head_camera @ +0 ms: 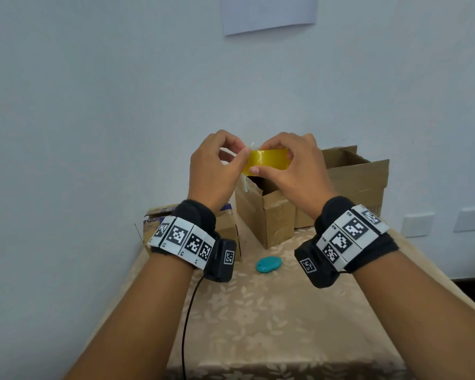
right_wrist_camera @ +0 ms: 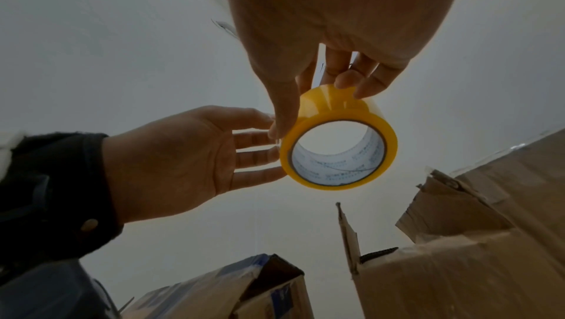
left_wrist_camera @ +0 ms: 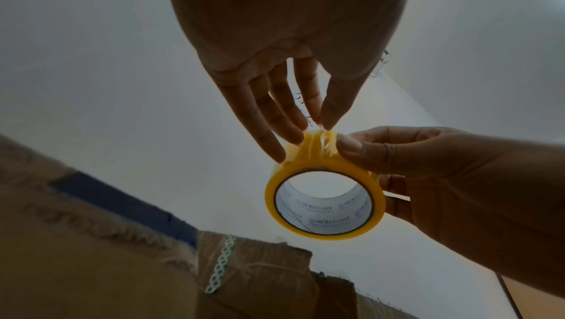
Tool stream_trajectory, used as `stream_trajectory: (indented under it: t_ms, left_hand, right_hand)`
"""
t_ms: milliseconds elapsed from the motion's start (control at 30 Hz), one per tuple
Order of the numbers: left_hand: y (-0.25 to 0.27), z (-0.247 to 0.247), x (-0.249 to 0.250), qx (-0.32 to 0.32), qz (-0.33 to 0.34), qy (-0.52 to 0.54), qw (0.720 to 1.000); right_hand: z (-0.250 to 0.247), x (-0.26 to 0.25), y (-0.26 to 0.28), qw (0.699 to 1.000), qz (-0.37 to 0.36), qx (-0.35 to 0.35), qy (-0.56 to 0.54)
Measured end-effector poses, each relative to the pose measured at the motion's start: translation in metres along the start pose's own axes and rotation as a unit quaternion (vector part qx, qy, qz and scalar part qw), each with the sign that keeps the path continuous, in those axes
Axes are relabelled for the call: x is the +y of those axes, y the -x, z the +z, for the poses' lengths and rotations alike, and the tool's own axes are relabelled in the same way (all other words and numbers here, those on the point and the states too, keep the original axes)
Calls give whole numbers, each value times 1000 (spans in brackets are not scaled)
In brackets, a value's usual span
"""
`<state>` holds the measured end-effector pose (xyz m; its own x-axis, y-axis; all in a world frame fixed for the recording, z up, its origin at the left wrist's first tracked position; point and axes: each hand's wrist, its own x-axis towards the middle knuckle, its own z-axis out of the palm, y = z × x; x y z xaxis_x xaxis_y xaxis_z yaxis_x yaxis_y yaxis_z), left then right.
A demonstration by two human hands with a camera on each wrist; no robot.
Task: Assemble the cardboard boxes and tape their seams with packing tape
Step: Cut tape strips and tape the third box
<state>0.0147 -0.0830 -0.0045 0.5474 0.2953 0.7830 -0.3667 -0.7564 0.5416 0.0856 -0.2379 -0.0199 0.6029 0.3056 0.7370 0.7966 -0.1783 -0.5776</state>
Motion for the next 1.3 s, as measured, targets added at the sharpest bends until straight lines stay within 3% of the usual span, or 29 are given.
stream_trajectory:
  t_ms: [267,600,700,1100,1233,1300]
  left_hand:
    - [5,2,-1,-9,71,17,997]
    - [2,-6,0,-29,-19,46,998]
    - [3,-6,0,-32,-5,8,999]
    - [4,-3,-4,-6,77,18,997]
    - [4,-1,-6,-7,46,64,997]
    - [5,1,-6,2,8,79,997]
  right_hand:
    - [-2,4,-3,1000,-7,-12,-15]
    - [0,3,-3,998,-36,-36,23]
    - [0,1,-3,999,-35,-35,20]
    - [-1,5,-6,998,-35,-48,11]
    - [0,7,-6,997,-51,-58,8]
    - [6,9,-3,999,-42,-29,7]
